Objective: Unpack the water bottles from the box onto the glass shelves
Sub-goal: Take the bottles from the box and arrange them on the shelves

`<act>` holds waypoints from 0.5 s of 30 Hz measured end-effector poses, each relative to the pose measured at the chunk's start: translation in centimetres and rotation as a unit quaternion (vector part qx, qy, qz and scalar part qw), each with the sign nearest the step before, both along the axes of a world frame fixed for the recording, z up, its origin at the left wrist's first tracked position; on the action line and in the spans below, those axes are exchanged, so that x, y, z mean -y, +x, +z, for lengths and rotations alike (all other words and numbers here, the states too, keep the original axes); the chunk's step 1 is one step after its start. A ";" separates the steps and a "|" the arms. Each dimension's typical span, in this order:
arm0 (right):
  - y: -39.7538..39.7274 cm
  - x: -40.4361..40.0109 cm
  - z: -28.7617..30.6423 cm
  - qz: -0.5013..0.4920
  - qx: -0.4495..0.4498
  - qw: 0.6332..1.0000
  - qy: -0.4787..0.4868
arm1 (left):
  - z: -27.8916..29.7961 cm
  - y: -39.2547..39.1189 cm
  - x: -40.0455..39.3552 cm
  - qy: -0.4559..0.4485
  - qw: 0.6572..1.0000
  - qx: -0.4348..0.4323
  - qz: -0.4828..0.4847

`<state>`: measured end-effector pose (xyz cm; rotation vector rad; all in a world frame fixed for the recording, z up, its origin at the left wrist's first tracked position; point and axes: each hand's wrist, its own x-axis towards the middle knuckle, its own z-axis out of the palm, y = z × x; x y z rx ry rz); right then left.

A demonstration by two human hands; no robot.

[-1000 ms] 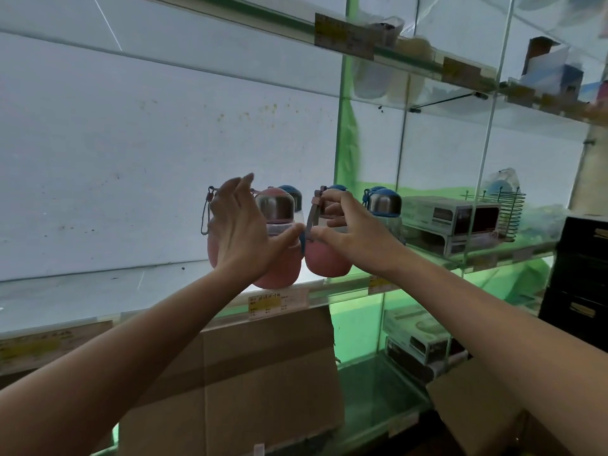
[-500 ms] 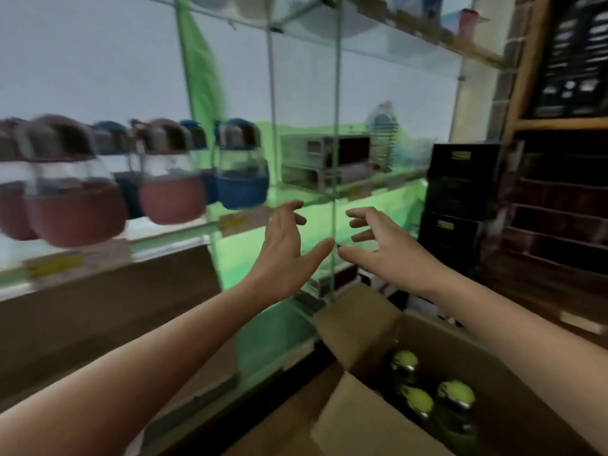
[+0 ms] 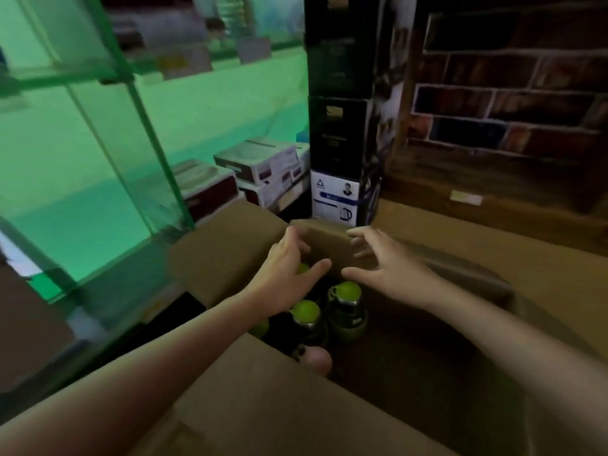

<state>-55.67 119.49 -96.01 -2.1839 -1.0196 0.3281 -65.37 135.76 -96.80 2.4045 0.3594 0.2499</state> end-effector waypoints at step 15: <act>6.8 -3.4 -13.1 0.076 -0.019 0.975 -0.208 | -9.1 5.9 0.1 0.099 0.958 -0.260 -0.064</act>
